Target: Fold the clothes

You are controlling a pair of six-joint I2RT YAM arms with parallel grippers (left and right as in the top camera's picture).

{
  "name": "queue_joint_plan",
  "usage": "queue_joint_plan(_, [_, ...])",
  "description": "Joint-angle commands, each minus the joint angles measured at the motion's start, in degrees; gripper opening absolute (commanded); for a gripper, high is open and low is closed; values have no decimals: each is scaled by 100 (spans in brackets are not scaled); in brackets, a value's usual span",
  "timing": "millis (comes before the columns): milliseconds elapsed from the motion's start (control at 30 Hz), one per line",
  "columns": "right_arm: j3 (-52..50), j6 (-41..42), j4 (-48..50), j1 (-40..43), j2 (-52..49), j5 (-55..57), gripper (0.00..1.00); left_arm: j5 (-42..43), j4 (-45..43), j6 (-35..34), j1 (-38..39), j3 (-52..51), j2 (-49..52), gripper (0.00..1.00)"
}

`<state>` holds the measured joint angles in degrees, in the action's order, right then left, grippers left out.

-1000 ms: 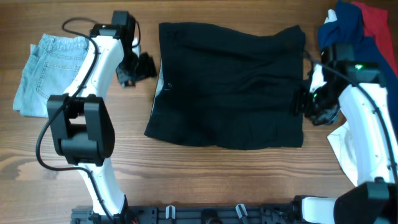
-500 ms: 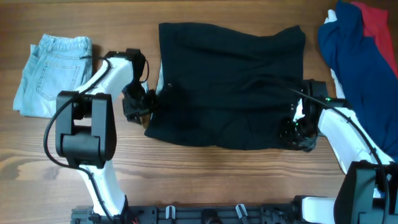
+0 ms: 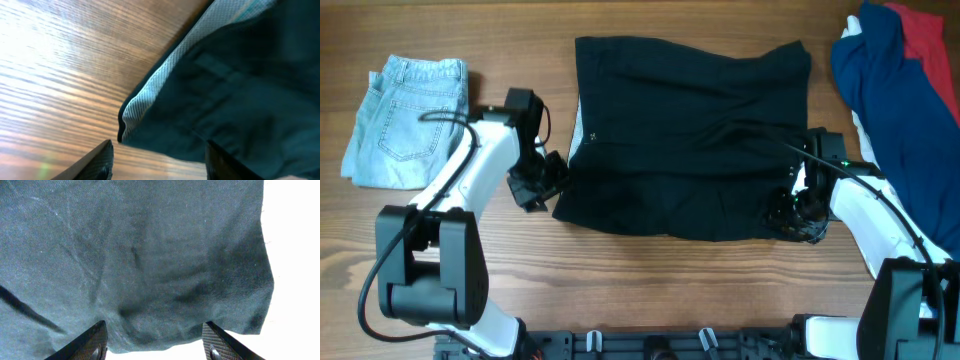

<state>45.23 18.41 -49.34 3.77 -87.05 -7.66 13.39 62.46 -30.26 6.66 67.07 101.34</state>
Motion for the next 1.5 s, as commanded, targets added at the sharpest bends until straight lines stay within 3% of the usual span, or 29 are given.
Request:
queue_joint_plan(0, [-24, 118, 37, -17, -7, 76, 61, 619, -876, -822, 33, -1126, -203, 57])
queue_joint_plan(200, [-24, 120, 37, -17, -7, 66, 61, 610, -1816, -944, 37, -1733, -203, 58])
queue_joint_plan(400, [-24, 435, -149, -17, -7, 164, 61, 411, -1888, -946, 37, -1738, -203, 56])
queue_joint_plan(433, [-24, 459, -164, -17, -7, 164, 61, 389, -1928, -944, 37, -1738, -203, 52])
queue_joint_plan(600, [-24, 682, -348, -17, -7, 166, 61, 369, -2170, -944, 37, -1738, -203, 6])
queue_joint_plan(633, [-24, 800, -417, -17, -7, 168, 61, 369, -2208, -946, 37, -1738, -203, 4])
queue_joint_plan(833, [-24, 1338, -514, -17, -7, 160, 61, 376, -2240, -920, 37, -1735, -332, 4])
queue_joint_plan(1100, [-26, 2098, -710, -17, -7, -190, 61, 363, -2065, -896, -55, -1735, -1412, 4])
queue_joint_plan(1467, [-50, 2732, -916, -17, -7, -72, 63, -404, -1784, -901, -50, -1735, -1659, 4])
